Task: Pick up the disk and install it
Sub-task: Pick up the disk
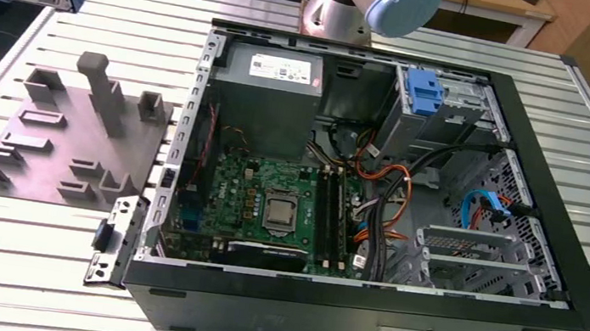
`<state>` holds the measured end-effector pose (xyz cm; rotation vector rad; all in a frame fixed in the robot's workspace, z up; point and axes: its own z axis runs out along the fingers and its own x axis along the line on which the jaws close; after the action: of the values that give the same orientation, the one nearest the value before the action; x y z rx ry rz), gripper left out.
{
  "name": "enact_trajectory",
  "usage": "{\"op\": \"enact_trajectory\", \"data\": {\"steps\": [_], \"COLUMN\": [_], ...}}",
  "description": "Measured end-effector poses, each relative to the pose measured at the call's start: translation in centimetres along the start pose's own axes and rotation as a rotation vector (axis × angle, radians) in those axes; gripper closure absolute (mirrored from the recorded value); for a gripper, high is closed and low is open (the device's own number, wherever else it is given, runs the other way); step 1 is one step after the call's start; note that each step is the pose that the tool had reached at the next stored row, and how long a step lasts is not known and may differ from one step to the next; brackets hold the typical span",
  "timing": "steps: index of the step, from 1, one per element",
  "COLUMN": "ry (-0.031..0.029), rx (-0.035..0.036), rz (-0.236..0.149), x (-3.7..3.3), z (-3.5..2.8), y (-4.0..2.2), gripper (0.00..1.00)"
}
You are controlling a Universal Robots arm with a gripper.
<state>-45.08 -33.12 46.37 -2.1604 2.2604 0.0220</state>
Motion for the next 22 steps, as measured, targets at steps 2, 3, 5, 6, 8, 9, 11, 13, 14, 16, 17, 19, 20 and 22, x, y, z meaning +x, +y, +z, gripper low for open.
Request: {"op": "enact_trajectory", "data": {"steps": [2, 3, 5, 6, 8, 9, 11, 13, 14, 16, 17, 19, 20, 22], "ry": [0.0000, -0.0001, -0.0001, -0.0001, 0.0000, 0.0002, 0.0005, 0.0005, 0.0005, 0.0006, 0.0006, 0.0006, 0.0006, 0.0005], "rx": [0.0001, 0.0002, 0.0003, 0.0002, 0.0002, 0.0001, 0.0002, 0.0003, 0.0003, 0.0003, 0.0003, 0.0001, 0.0002, 0.0003], "rz": [0.000, 0.000, 0.000, 0.000, 0.000, 0.000, 0.000, 0.000, 0.000, 0.000, 0.000, 0.000, 0.000, 0.000], "x": [-0.01, -0.01, -0.01, -0.02, -0.03, -0.03, -0.03, -0.03, -0.03, -0.03, -0.03, -0.04, -0.04, -0.05], "z": [-0.28, -0.42, -0.74, -0.92, -1.28, -1.42, -1.48, -1.48, -1.48, -1.48, -1.48, -1.49, -1.48, -1.48], "y": [0.00, 0.00, 0.00, 0.00, 0.00, 0.00, 0.00, 0.00, 0.00, 0.00, -0.01, -0.10, -0.20, -0.39], "gripper": [0.63, 0.63, 0.63, 0.63, 0.63, 0.63, 0.63, 0.63, 0.63, 0.63, 0.63, 0.63, 0.63, 0.63]}}
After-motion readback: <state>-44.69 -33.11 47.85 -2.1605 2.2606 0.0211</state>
